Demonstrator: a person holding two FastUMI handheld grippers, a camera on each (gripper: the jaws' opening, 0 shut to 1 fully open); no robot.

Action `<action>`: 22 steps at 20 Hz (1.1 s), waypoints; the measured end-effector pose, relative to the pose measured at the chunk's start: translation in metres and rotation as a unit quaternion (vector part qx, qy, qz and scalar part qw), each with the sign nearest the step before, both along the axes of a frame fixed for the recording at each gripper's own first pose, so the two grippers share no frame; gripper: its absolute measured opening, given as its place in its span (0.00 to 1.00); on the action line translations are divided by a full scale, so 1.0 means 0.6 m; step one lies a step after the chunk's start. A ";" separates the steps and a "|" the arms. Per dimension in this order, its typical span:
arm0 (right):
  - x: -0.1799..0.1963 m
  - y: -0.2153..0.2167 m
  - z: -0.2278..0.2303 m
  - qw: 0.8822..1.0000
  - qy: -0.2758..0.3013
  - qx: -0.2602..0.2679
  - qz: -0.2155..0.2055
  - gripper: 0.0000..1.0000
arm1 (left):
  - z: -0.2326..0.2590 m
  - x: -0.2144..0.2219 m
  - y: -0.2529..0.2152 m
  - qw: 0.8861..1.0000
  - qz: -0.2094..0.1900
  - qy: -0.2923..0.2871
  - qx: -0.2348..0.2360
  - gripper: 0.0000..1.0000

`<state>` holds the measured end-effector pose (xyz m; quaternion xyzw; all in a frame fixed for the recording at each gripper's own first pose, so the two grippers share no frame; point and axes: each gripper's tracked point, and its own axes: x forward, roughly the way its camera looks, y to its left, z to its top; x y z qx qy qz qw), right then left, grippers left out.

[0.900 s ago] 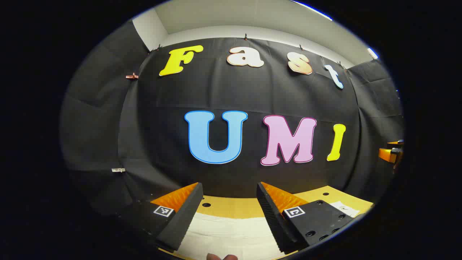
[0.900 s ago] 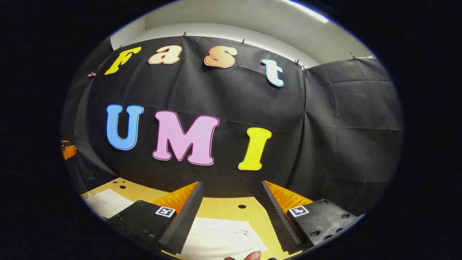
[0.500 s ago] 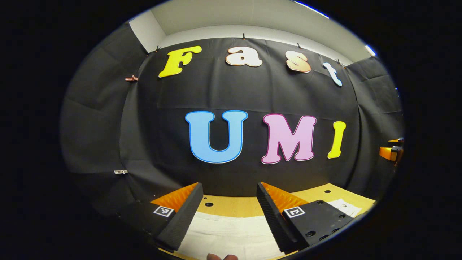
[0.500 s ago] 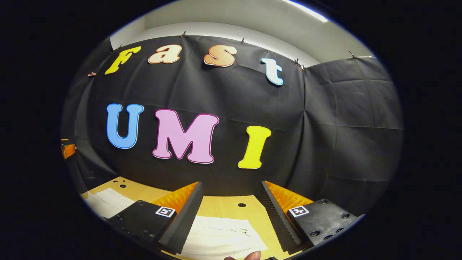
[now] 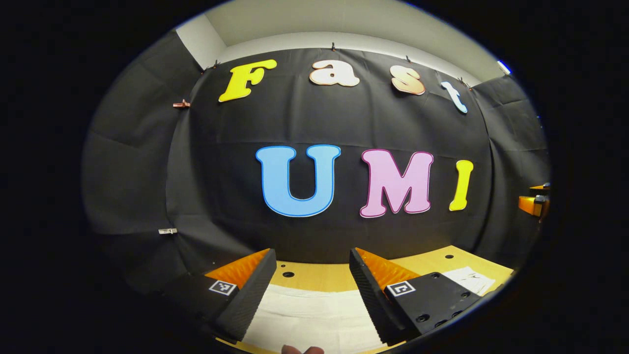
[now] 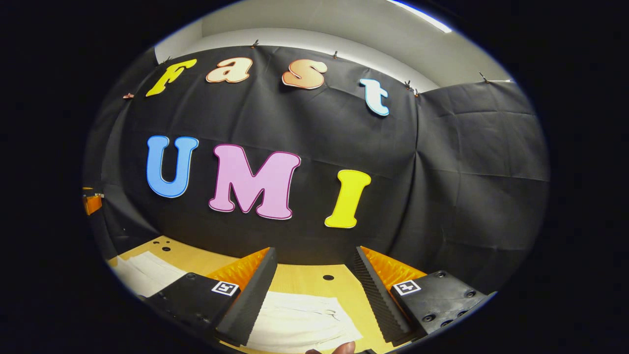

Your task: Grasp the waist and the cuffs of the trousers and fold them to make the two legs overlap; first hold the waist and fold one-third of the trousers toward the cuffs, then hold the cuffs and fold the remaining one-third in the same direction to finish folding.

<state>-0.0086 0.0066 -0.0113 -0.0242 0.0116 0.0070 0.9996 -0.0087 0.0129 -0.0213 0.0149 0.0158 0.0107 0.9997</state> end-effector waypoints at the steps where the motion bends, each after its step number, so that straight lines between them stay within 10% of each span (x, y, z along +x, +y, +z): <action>1: 0.000 0.001 -0.014 1.000 0.005 -0.019 0.006 0.97 | -0.009 0.002 0.006 1.000 -0.004 0.000 0.009 0.95; 6: -0.013 -0.024 -0.149 0.976 0.055 -0.205 0.041 0.97 | -0.179 -0.017 0.046 0.984 -0.069 0.071 0.151 0.97; 11: -0.039 -0.053 -0.317 0.919 0.121 -0.358 0.112 0.97 | -0.356 -0.064 0.133 0.939 -0.119 0.179 0.269 0.97; 13: -0.062 -0.070 -0.436 0.883 0.180 -0.403 0.163 0.98 | -0.460 -0.104 0.167 0.885 -0.183 0.253 0.345 0.97; 17: -0.076 -0.098 -0.517 0.846 0.227 -0.439 0.202 0.98 | -0.578 -0.148 0.230 0.803 -0.251 0.347 0.415 0.97; 22: -0.073 -0.121 -0.555 0.829 0.249 -0.455 0.210 0.97 | -0.617 -0.135 0.270 0.732 -0.267 0.384 0.496 0.97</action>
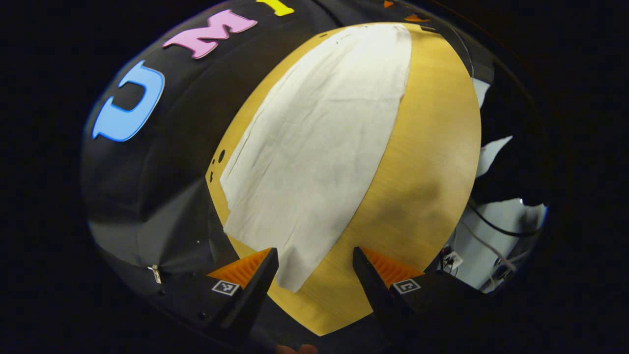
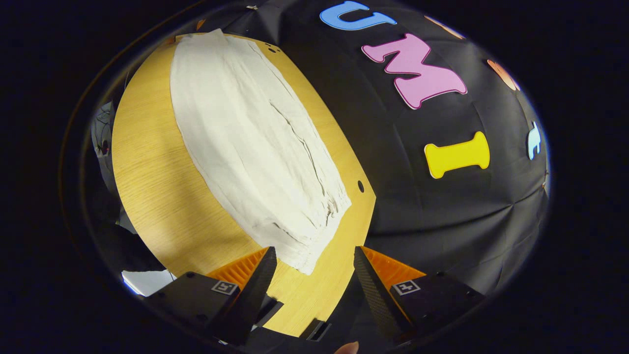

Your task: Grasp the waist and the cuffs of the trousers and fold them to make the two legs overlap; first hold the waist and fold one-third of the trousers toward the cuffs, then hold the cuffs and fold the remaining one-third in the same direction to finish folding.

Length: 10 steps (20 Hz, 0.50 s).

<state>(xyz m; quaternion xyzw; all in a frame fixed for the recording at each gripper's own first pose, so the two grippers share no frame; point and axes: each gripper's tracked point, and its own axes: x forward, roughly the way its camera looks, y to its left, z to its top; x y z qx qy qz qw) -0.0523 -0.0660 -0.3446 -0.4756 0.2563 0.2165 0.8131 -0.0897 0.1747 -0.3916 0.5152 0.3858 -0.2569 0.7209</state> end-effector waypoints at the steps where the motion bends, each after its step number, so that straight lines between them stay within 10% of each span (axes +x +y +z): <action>1: 0.001 -0.003 -0.007 1.000 0.003 -0.001 0.000 0.98 | -0.004 0.014 -0.001 1.000 -0.017 0.004 0.017 0.96; 10: 0.018 -0.030 -0.035 1.000 0.010 -0.013 0.001 0.97 | -0.026 0.147 -0.011 0.994 -0.079 0.004 0.077 0.82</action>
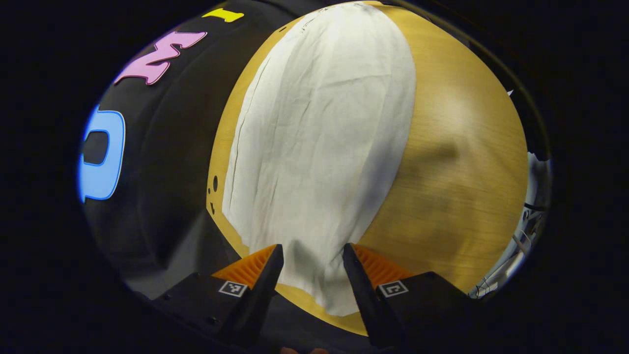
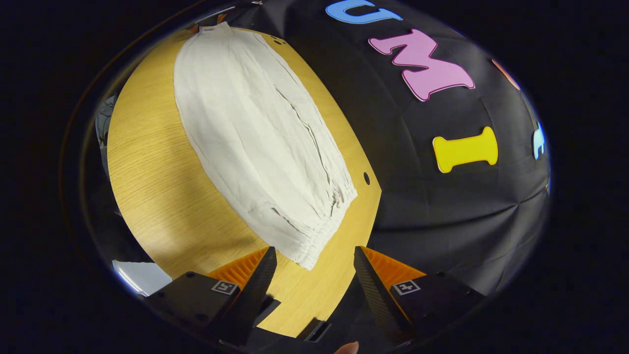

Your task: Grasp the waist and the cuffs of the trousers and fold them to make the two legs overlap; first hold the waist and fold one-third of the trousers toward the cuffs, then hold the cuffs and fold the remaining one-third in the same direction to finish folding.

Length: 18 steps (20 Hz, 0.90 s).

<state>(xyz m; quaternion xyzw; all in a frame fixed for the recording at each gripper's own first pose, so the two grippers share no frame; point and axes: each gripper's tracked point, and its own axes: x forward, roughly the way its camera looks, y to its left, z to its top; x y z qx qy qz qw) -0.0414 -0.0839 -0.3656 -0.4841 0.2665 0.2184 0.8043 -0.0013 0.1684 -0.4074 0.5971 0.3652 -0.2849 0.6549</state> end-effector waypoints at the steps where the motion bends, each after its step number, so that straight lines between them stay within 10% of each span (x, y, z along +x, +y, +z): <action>1: 0.002 -0.004 -0.001 1.000 0.000 0.000 -0.002 0.97 | -0.003 0.009 0.002 1.000 0.003 0.001 0.002 0.77; 9: 0.015 -0.004 -0.018 1.000 0.009 -0.009 0.015 0.98 | -0.032 0.030 0.000 0.999 0.032 0.005 0.010 0.09; 18: 0.015 0.010 -0.094 0.993 0.055 -0.061 0.086 0.97 | -0.031 0.027 -0.004 0.999 0.051 0.015 -0.011 0.06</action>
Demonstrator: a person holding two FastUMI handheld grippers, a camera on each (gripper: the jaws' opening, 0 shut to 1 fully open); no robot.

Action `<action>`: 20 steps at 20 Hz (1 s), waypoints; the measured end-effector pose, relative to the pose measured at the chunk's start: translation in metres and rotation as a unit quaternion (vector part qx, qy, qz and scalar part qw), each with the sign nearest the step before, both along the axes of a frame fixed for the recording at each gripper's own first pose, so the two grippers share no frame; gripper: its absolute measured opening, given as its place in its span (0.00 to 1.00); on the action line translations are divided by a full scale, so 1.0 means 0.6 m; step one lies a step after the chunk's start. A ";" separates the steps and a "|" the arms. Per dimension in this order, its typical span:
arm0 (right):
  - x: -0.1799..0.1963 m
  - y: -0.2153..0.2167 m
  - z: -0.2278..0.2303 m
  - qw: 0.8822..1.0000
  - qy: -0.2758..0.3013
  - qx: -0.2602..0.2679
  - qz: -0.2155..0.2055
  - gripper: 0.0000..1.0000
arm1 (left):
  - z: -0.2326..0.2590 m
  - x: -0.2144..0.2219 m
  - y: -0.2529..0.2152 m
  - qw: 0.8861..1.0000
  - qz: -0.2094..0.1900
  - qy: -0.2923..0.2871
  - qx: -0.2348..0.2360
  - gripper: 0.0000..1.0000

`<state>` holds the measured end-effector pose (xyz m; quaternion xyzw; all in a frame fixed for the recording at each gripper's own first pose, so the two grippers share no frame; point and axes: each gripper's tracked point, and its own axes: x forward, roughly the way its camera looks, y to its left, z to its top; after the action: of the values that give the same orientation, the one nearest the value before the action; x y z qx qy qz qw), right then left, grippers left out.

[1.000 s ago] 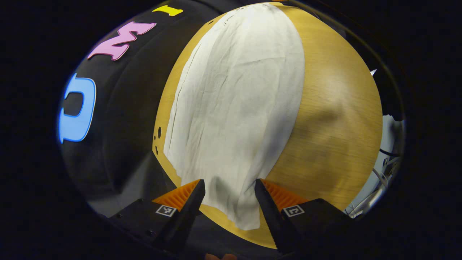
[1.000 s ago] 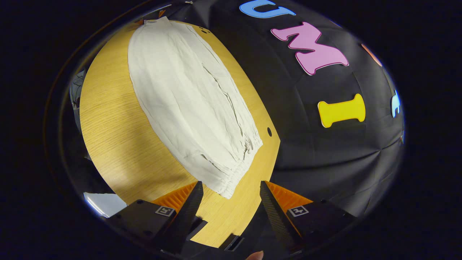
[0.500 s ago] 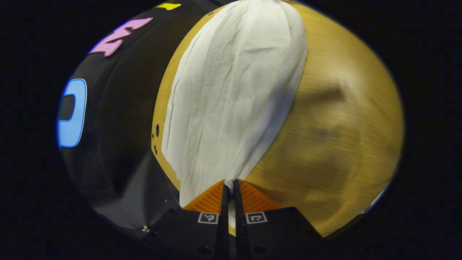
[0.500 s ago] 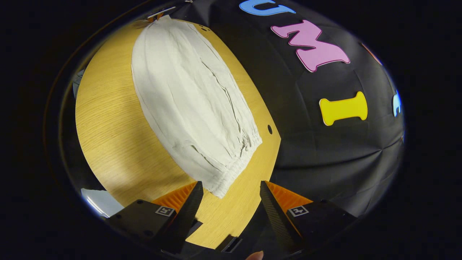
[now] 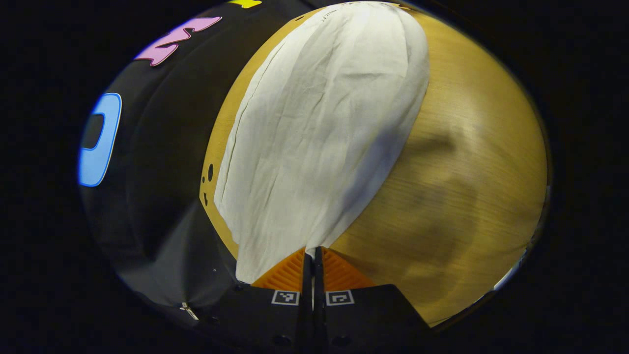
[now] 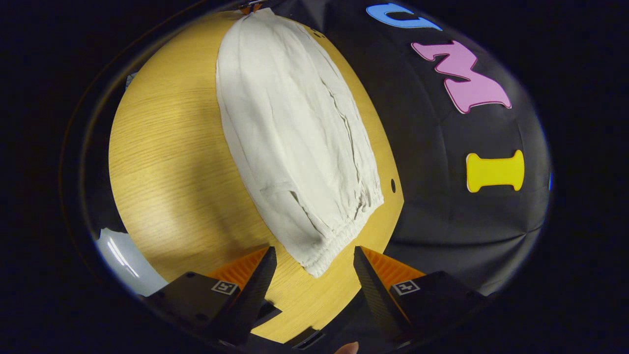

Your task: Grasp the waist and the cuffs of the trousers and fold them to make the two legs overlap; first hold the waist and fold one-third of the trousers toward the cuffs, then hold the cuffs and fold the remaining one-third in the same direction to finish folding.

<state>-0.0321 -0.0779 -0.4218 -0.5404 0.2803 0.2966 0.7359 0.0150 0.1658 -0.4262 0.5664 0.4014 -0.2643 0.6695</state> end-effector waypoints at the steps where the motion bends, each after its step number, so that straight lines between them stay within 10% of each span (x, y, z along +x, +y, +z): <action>1: 0.012 0.003 -0.002 1.000 -0.006 -0.007 0.011 0.97 | 0.000 0.001 0.002 1.000 0.000 0.000 0.000 0.06; 7: 0.071 0.023 -0.029 0.998 0.005 -0.032 0.048 0.88 | 0.000 0.000 0.001 1.000 -0.005 -0.003 -0.002 0.06; 12: 0.076 0.028 -0.060 0.995 0.004 -0.073 0.065 0.11 | 0.001 0.000 -0.001 1.000 0.013 -0.012 -0.016 0.05; 20: 0.073 0.025 -0.064 0.996 0.048 -0.053 0.051 0.05 | 0.003 -0.028 0.006 0.999 0.030 -0.007 -0.013 0.05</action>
<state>0.0116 -0.0630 -0.4605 -0.5776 0.3023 0.3440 0.6757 -0.0019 0.1693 -0.4245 0.5467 0.4105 -0.2453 0.6873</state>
